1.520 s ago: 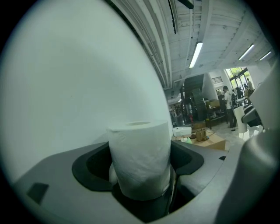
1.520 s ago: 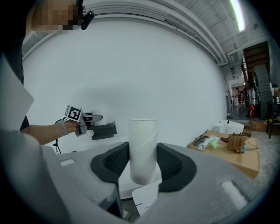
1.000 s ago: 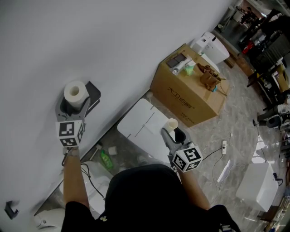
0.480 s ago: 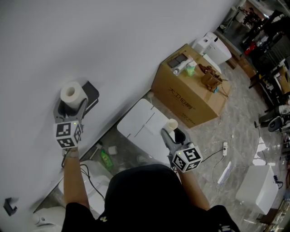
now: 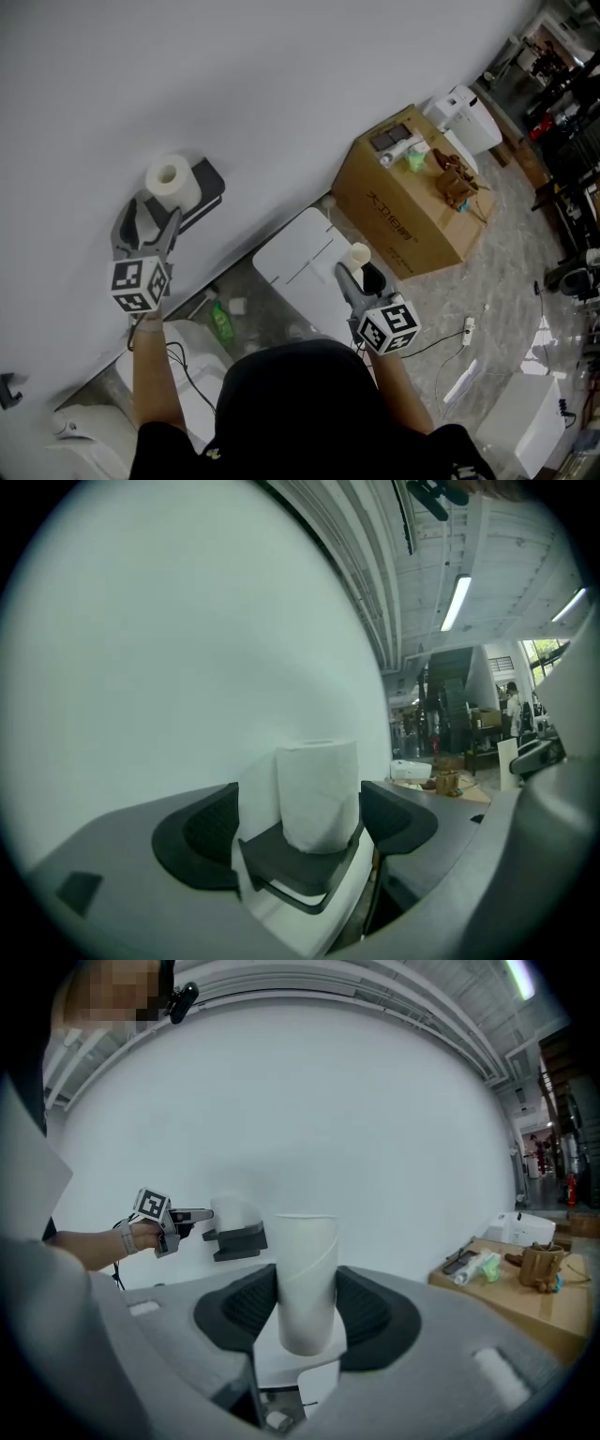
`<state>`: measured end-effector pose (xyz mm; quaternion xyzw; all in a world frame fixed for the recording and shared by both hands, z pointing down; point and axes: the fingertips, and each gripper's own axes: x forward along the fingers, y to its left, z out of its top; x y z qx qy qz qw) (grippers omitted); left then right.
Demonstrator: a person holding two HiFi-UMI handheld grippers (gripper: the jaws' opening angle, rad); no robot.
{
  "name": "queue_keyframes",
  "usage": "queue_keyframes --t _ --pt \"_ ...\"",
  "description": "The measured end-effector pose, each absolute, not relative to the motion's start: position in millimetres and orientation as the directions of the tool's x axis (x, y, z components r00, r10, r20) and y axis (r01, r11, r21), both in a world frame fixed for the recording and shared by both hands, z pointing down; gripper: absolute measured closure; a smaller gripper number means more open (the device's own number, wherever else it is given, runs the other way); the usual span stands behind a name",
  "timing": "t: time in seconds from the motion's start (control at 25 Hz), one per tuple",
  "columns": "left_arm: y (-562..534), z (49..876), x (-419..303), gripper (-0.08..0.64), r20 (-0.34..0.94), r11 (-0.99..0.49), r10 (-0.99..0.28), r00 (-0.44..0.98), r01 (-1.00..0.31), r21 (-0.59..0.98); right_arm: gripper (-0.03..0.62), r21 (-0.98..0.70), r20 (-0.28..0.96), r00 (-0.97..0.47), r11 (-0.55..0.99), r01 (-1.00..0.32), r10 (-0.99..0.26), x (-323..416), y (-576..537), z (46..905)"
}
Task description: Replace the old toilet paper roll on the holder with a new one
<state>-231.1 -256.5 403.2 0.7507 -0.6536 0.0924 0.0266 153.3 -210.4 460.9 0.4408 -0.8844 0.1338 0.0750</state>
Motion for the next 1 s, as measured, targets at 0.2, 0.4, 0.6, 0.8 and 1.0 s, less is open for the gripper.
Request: queue_keyframes --t 0.2,0.4,0.6,0.8,1.0 --pt "-210 397 -243 0.176 0.147 -0.106 -0.984 0.1 -0.994 -0.037 0.4 -0.174 0.235 -0.685 0.664 -0.728 -0.69 115 -217 460" --pt "-156 384 -247 0.303 0.107 -0.032 -0.994 0.028 -0.999 -0.038 0.4 -0.178 0.222 -0.775 0.757 -0.629 -0.592 68 -216 455" --pt "-101 379 -250 0.514 0.082 0.064 -0.994 -0.069 -0.996 -0.065 0.402 -0.18 0.215 -0.849 0.835 -0.52 -0.482 21 -204 456" --pt "-53 389 -250 0.548 0.105 0.127 -0.986 -0.131 -0.991 -0.044 0.402 -0.189 0.211 -0.905 0.893 -0.409 -0.37 -21 -187 457" --pt "-10 412 -239 0.548 0.16 0.172 -0.971 -0.179 -0.984 -0.056 0.402 -0.191 0.209 -0.94 0.932 -0.308 -0.268 -58 -166 459"
